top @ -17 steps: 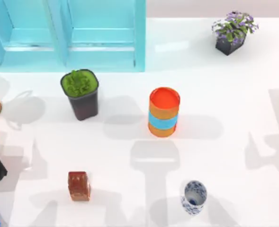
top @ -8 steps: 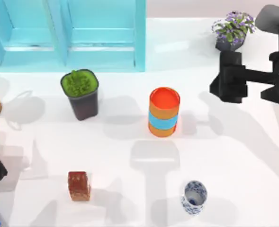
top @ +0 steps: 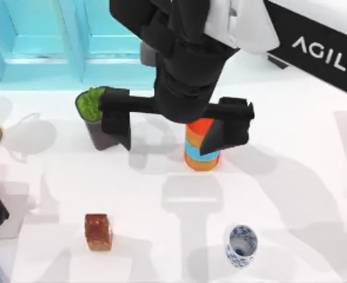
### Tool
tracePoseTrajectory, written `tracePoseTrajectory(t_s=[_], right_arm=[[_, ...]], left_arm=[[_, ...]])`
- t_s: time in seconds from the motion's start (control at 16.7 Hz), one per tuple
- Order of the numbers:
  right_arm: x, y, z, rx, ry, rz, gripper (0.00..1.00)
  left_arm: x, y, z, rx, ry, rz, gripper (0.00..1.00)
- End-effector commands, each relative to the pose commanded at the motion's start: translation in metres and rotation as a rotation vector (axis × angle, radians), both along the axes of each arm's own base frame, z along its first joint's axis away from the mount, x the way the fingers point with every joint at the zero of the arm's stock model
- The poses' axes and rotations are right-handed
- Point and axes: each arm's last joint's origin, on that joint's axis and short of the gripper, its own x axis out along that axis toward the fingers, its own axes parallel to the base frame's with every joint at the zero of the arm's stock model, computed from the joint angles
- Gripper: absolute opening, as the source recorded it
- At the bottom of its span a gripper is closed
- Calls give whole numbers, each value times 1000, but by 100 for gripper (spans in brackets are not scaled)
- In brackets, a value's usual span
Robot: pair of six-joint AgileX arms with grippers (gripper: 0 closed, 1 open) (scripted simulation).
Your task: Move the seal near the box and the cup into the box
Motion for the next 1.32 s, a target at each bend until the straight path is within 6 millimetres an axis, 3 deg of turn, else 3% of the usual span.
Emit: tracePoseTrajectory(t_s=[0.24,0.48,0.72,1.14,1.32], right_arm=[[-8,70,-37,-103,69,-15,100],[-25,109,-68,-158,75,-31,100],[-37,124,-84,-180,65,-42,100],[-35,124,-87,-181,66,-47,100],[-35,128,-98,-187,67,-44,100]], left_arm=[[0,0,0,0,0,0,100],[0,0,0,0,0,0,100],[0,0,0,0,0,0,100],[0,0,0,0,0,0,100],[0,0,0,0,0,0,100]])
